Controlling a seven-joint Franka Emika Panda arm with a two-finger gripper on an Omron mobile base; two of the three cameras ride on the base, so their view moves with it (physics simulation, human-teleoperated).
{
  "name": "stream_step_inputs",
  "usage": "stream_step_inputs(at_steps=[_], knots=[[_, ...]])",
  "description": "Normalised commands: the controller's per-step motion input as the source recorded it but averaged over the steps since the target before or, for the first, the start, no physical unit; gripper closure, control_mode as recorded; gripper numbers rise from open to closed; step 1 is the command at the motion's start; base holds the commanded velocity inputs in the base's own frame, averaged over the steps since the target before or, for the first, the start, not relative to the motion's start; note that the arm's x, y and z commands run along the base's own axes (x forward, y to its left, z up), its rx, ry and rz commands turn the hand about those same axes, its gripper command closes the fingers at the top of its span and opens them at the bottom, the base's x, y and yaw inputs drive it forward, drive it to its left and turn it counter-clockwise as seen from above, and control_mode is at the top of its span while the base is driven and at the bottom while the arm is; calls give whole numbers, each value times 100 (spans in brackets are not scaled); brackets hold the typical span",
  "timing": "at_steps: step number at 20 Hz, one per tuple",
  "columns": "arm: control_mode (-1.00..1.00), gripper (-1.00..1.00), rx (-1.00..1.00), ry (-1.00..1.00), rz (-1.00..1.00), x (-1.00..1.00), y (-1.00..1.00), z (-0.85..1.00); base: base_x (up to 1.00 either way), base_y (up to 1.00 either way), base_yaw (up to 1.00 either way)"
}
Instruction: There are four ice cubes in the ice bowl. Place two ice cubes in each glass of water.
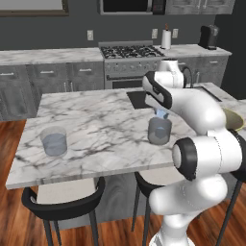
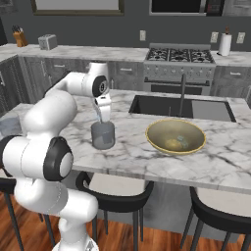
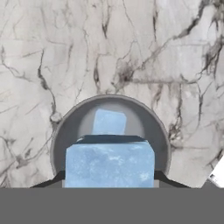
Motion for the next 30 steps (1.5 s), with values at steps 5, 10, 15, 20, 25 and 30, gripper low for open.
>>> stream_step_inputs(at_steps=[5, 10, 15, 20, 25, 30], knots=[[-100, 100, -4, -4, 0, 0, 0, -18, 0, 0, 0], [-100, 100, -1, 0, 0, 10, 0, -2, 0, 0, 0], [-100, 100, 0, 0, 0, 4, 0, -22, 0, 0, 0], [-100, 100, 0, 0, 0, 8, 0, -23, 0, 0, 0], [-100, 100, 0, 0, 0, 19, 0, -1, 0, 0, 0], [-100, 100, 0, 0, 0, 18, 0, 0, 0, 0, 0]])
